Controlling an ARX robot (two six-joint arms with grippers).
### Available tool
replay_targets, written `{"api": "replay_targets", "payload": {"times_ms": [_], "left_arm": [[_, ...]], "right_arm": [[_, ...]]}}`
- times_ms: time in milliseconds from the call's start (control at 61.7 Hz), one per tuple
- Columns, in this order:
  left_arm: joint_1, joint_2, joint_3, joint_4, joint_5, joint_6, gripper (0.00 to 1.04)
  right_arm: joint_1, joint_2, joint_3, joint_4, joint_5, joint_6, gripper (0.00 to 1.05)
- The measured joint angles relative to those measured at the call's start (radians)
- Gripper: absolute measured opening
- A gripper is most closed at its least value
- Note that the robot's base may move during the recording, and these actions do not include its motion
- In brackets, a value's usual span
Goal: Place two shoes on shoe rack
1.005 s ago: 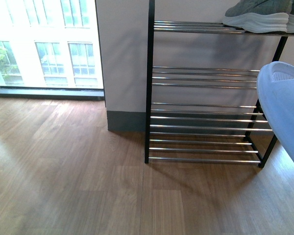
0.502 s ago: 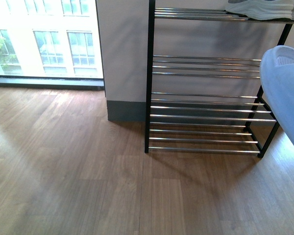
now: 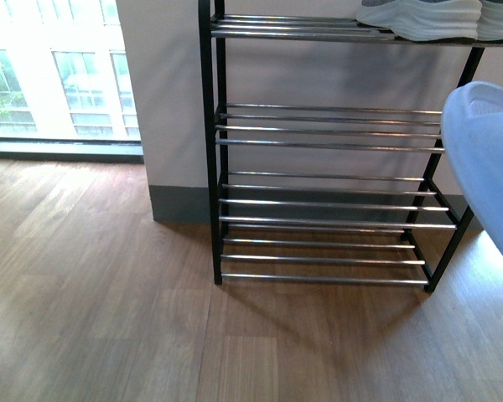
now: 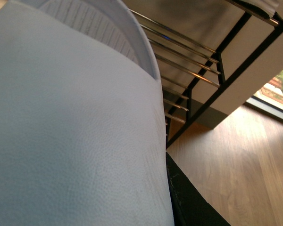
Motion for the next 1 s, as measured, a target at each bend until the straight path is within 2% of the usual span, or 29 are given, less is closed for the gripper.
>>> {"api": "replay_targets", "payload": {"times_ms": [1005], "left_arm": [[0.001, -0.001, 0.000, 0.000, -0.001, 0.001, 0.02]], "right_arm": [[0.002, 0.000, 0.002, 0.000, 0.004, 0.003, 0.02]]}}
